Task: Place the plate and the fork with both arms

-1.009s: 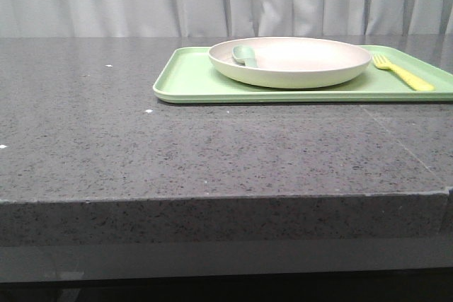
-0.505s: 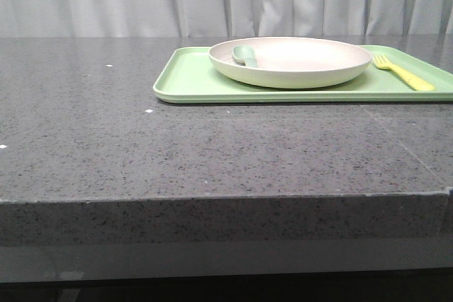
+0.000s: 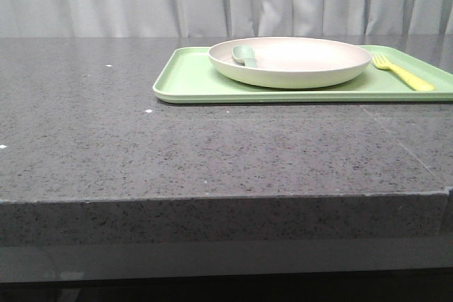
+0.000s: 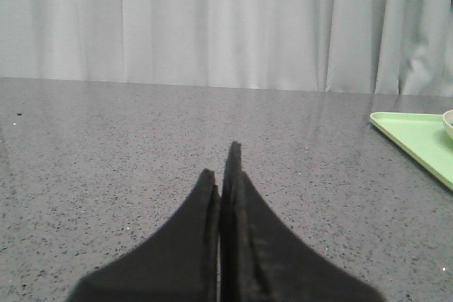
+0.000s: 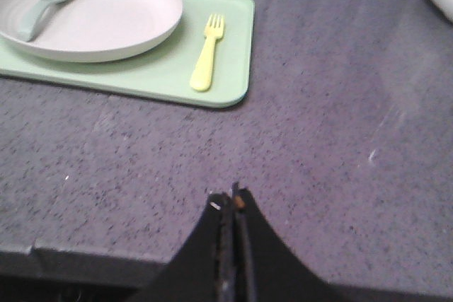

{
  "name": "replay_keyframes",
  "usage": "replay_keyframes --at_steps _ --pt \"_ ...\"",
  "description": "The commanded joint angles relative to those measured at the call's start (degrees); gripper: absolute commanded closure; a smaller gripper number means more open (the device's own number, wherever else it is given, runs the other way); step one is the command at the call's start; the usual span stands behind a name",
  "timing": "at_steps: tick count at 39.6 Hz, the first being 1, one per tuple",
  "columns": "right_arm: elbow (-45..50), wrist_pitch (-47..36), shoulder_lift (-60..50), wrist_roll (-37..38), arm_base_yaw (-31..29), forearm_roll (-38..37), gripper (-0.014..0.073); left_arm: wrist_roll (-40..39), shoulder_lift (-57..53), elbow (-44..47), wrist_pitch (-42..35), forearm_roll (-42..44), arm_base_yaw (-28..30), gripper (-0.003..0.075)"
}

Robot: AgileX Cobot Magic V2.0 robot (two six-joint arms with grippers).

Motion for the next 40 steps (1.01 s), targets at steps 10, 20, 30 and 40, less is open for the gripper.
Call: replay_keyframes --at_steps 10,20,30,40 --pt "17.98 -32.35 -10.19 -1.21 -1.31 1.90 0.0662 -0.52 -1.27 0.05 -4.70 -0.58 -0.04 0.0739" --pt "23.93 -40.52 -10.51 -1.21 -1.20 2.76 0.0662 -0.52 -1.18 0.05 -4.70 -0.58 -0.04 0.0739" --pt "23.93 -40.33 -10.51 -1.21 0.09 2.76 0.0662 -0.52 -1.18 0.05 -4.70 -0.58 -0.04 0.0739" --pt "23.93 -40.33 -10.51 -1.06 0.10 2.92 0.0662 -0.52 -1.18 0.05 -4.70 -0.58 -0.04 0.0739"
